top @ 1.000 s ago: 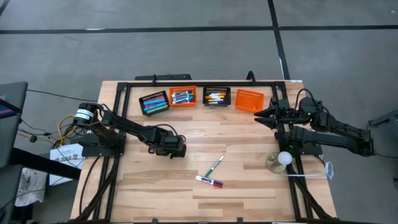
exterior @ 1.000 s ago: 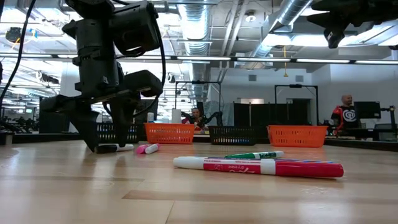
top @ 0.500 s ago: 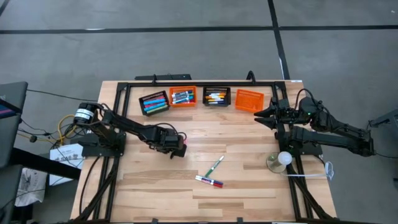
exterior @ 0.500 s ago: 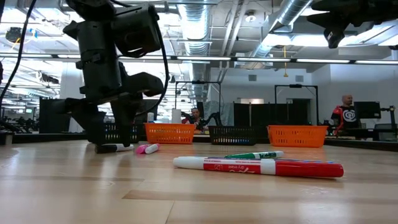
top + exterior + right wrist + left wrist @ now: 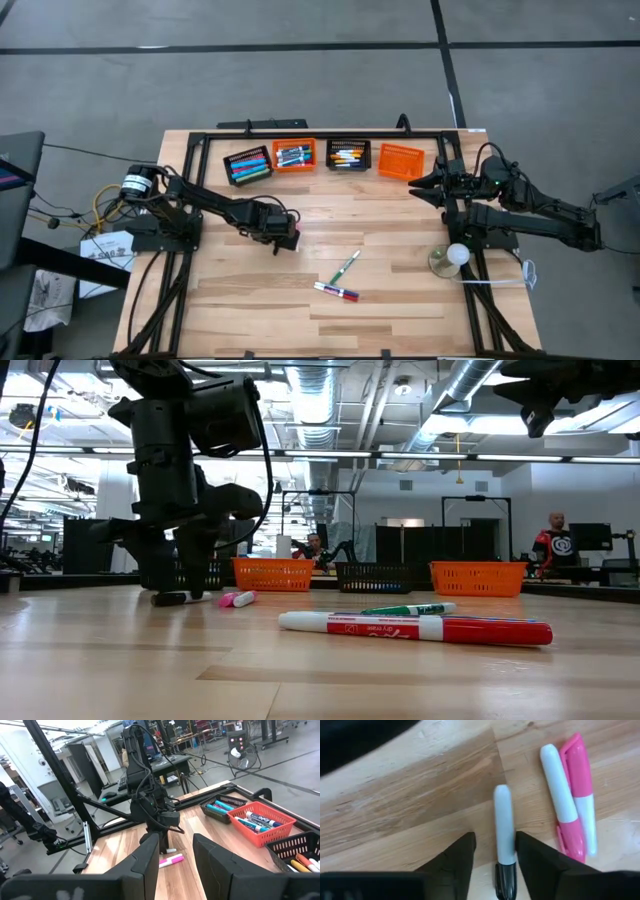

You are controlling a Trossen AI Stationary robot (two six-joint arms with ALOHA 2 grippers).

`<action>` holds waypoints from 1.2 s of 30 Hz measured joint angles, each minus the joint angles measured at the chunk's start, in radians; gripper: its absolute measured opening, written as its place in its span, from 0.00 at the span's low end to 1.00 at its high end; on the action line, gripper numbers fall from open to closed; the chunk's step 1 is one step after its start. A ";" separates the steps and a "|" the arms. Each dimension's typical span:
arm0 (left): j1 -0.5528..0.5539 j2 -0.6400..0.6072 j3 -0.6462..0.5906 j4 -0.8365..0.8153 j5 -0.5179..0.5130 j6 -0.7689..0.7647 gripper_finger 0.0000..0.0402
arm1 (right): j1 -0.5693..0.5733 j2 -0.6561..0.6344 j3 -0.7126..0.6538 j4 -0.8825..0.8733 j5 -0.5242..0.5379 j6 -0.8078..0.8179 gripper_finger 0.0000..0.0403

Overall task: Pick & Place Markers
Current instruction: Put the black mini highlighter pen into the right black bin

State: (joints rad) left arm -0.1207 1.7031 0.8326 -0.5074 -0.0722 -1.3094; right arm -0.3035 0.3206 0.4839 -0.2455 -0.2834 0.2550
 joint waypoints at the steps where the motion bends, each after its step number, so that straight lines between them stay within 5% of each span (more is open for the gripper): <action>1: 0.000 0.000 0.000 -0.001 0.001 0.000 0.35 | 0.000 0.000 0.000 0.000 0.002 0.000 0.27; 15: 0.002 -0.040 -0.008 0.016 -0.032 -0.003 0.10 | 0.000 0.000 0.000 0.033 0.025 0.002 0.27; 36: 0.047 -0.312 -0.007 0.025 -0.071 0.125 0.15 | 0.000 0.000 0.000 0.045 0.023 0.007 0.27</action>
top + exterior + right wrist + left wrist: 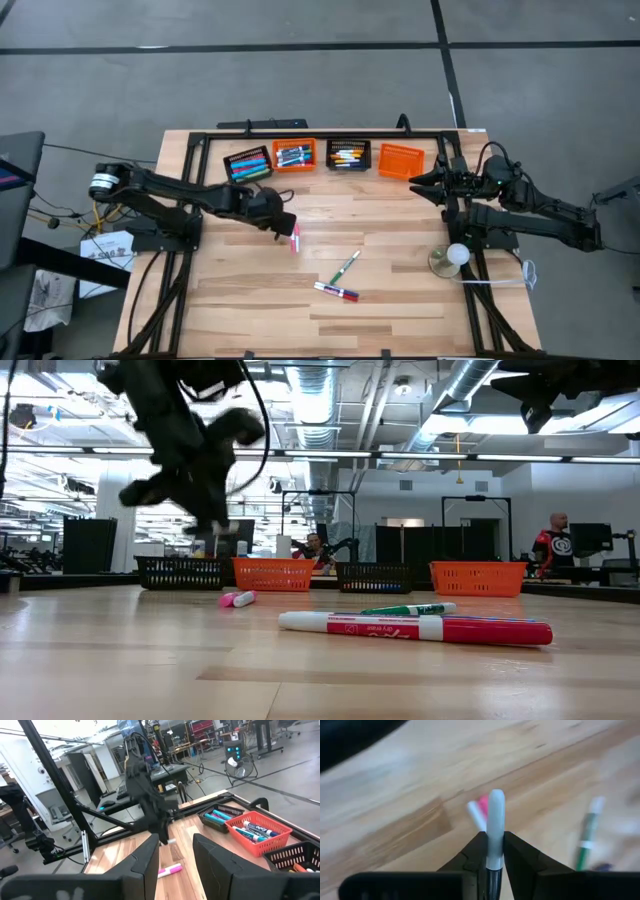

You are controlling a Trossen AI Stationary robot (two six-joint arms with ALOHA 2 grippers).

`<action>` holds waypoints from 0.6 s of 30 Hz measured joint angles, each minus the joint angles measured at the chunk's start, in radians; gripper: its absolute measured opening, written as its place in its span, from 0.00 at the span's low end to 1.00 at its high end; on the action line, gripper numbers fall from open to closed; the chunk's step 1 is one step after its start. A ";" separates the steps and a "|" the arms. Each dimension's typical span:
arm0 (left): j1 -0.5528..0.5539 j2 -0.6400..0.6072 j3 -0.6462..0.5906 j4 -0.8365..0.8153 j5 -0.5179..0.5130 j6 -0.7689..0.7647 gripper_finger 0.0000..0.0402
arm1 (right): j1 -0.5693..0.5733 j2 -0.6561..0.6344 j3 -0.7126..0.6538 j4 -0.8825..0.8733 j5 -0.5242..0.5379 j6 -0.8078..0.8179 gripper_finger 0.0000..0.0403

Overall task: Pick & Place Markers
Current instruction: Put the black mini highlighter pen into the right black bin

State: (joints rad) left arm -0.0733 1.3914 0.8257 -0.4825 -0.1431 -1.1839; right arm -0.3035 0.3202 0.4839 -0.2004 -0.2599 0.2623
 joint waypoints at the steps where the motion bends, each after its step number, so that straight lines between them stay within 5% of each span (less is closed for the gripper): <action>1: 0.002 -0.023 0.000 0.012 -0.005 0.017 0.16 | 0.000 0.000 0.000 0.000 0.000 0.000 0.27; 11: 0.087 -0.113 0.004 0.450 0.006 0.341 0.14 | 0.000 0.000 0.000 0.000 0.000 0.000 0.27; 18: 0.177 -0.106 0.004 0.466 0.062 0.346 0.13 | 0.000 0.000 0.000 0.000 0.000 0.000 0.27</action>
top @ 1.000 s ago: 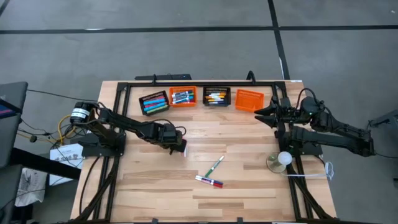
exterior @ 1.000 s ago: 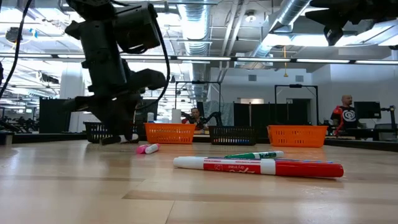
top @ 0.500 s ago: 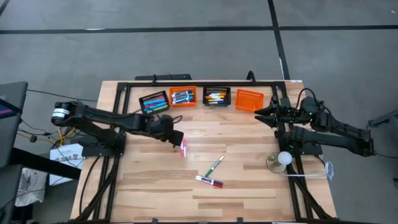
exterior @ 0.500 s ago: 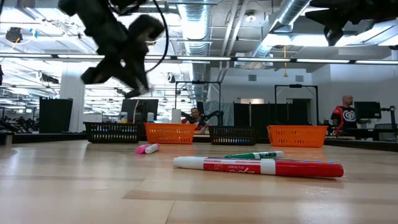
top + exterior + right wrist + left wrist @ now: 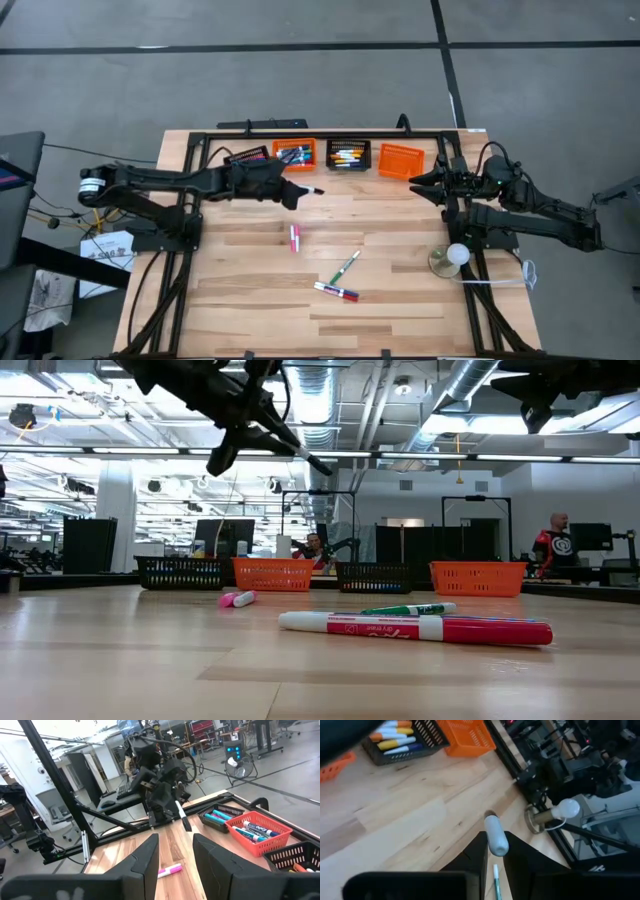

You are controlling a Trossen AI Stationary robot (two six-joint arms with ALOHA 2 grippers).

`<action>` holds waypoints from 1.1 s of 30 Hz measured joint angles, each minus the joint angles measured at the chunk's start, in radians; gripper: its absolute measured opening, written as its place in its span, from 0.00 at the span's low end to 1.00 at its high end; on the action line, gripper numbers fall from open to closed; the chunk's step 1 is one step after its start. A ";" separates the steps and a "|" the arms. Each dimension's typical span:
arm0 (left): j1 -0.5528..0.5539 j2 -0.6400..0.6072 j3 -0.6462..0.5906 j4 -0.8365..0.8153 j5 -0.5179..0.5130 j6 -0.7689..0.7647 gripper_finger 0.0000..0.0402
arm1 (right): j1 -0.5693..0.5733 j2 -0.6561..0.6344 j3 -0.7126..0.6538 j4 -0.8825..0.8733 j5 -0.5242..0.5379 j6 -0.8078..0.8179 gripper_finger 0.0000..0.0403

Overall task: Pick & Place Markers
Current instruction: Put the black mini highlighter pen into the right black bin

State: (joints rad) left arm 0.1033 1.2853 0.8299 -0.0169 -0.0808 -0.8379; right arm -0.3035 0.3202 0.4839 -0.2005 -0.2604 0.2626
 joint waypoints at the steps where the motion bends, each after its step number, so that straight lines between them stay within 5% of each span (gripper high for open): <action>1: 0.007 0.003 0.000 -0.003 0.007 0.000 0.13 | 0.000 0.000 0.000 0.000 0.000 0.000 0.27; 19: 0.161 0.276 0.014 0.374 0.052 0.003 0.13 | 0.000 0.000 0.000 0.001 0.001 0.027 0.27; 33: 0.265 0.643 0.353 0.445 0.203 0.019 0.13 | -0.002 0.000 0.000 0.000 0.001 0.043 0.27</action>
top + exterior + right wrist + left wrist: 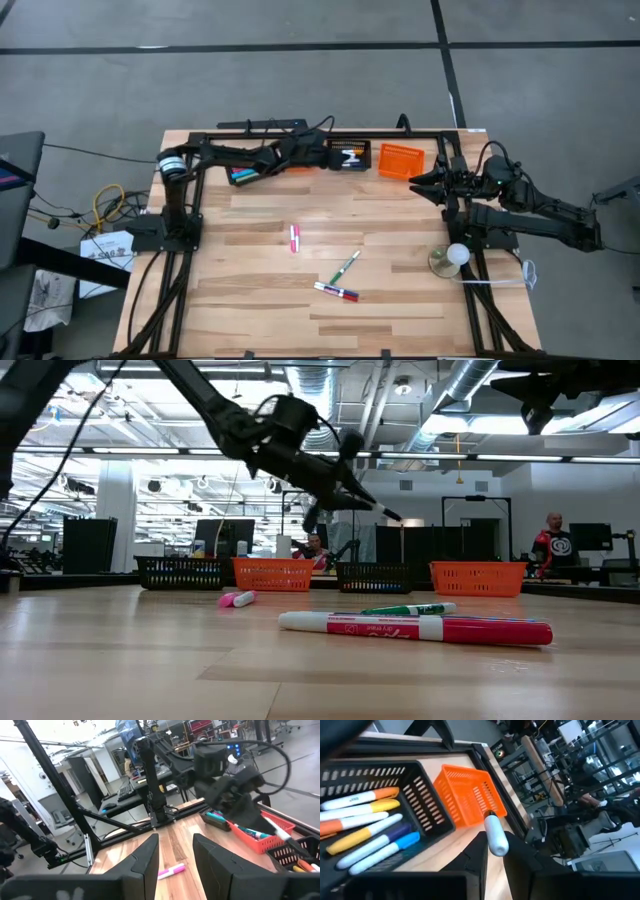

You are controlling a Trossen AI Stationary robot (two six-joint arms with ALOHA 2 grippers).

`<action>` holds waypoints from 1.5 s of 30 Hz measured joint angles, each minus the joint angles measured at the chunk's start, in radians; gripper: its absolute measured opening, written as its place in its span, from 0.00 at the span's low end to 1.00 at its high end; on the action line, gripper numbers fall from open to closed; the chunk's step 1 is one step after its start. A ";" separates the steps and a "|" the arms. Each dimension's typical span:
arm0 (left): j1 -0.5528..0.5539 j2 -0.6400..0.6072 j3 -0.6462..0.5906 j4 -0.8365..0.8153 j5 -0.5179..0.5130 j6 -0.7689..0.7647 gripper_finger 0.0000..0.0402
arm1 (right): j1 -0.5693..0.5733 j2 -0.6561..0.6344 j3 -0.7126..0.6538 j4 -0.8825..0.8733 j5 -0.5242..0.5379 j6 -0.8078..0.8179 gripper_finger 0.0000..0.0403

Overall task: Pick & Place Markers
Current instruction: Put the black mini highlighter pen into the right black bin

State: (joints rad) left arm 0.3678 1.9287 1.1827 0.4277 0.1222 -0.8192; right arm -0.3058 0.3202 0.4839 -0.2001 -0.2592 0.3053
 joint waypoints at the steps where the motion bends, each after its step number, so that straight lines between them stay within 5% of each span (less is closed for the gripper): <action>1: 0.004 0.015 0.012 -0.001 0.006 0.000 0.13 | 0.000 0.000 0.000 0.000 0.000 0.002 0.27; 15: 0.041 0.047 0.039 -0.008 -0.009 0.000 0.13 | -0.004 0.000 0.000 0.019 0.004 0.013 0.27; 20: 0.038 0.046 0.039 -0.008 -0.017 0.000 0.13 | -0.005 0.052 0.001 0.063 0.136 0.033 0.27; 32: 0.037 0.046 0.039 -0.008 -0.017 -0.019 0.13 | -0.072 0.431 0.135 0.054 0.234 -0.311 0.30; 45: 0.037 0.037 0.039 0.000 0.015 -0.027 0.13 | -0.253 0.849 0.472 -0.214 0.233 -0.666 0.61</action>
State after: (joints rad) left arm 0.4051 1.9653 1.2213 0.4278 0.1372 -0.8463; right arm -0.5590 1.1693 0.9561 -0.4144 -0.0267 -0.3608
